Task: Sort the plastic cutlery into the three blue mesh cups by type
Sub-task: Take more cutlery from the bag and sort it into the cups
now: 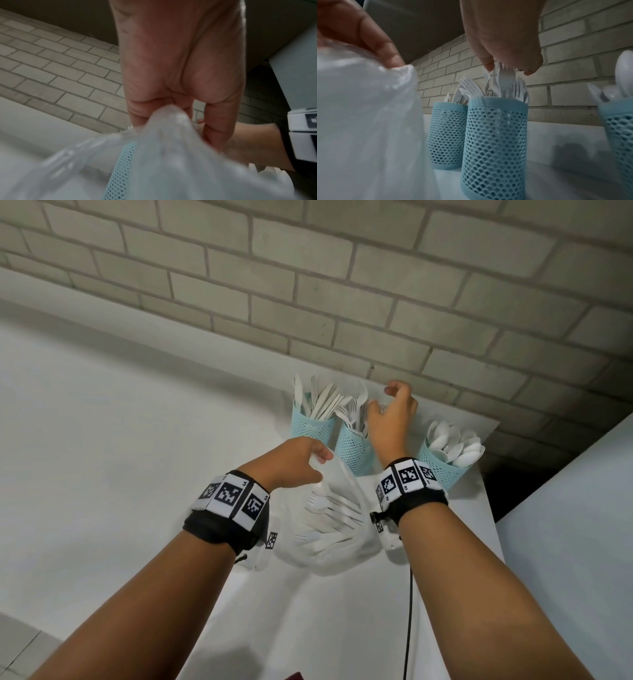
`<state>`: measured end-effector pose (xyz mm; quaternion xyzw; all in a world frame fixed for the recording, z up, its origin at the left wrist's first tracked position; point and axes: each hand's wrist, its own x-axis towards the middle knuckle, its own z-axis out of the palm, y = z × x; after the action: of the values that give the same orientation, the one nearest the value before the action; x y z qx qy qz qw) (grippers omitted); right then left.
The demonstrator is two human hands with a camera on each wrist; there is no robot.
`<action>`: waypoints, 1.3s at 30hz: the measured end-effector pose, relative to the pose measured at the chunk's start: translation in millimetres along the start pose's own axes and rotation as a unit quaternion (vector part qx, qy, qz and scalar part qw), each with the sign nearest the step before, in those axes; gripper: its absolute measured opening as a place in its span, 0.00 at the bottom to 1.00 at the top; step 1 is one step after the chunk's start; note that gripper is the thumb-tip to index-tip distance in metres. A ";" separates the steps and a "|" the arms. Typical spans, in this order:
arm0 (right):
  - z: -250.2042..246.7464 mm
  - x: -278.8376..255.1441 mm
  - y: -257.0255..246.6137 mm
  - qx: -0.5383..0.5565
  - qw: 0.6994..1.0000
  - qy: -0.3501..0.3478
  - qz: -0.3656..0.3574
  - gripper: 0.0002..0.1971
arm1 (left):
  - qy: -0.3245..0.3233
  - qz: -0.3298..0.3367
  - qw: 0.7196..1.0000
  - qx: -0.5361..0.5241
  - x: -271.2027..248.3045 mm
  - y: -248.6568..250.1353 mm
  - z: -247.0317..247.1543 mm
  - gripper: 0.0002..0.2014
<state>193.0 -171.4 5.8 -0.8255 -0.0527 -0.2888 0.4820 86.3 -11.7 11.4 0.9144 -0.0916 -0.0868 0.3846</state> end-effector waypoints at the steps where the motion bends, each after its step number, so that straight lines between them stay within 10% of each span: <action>1: -0.2 1.4 -0.2 -0.035 0.999 0.006 -0.022 0.22 | 0.000 0.001 1.000 0.000 -0.4 0.3 -0.1 0.21; 8: -5.1 -5.5 -7.6 -0.349 0.908 -0.230 -0.031 0.20 | -0.011 -0.011 1.000 -0.004 -1.1 0.8 -1.0 0.21; 12: -27.5 -8.3 -44.9 -0.159 0.981 -0.108 -0.034 0.13 | 0.001 0.001 1.000 -0.014 0.0 -2.5 -0.2 0.20; 14: -46.1 -14.7 -67.6 -0.012 0.985 -0.164 0.046 0.15 | 0.006 0.005 1.000 -0.019 0.2 -3.4 1.3 0.20; 19: -51.4 -57.4 -83.6 -0.185 0.777 -0.585 0.144 0.11 | 0.017 0.022 1.000 -0.007 3.7 -0.7 7.9 0.24; 26: -15.2 -104.1 -39.8 -0.408 0.738 -0.531 0.084 0.20 | 0.000 0.029 0.999 -0.029 0.8 0.2 8.1 0.26; 39: -19.7 -107.5 -17.2 -0.407 0.798 -0.445 0.011 0.17 | 0.023 0.049 0.998 -0.031 4.2 1.8 9.7 0.25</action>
<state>89.4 -158.0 -30.6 -0.9838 -0.1297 0.1204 0.0283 87.9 -20.6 5.6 0.8982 -0.1250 -0.0491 0.4186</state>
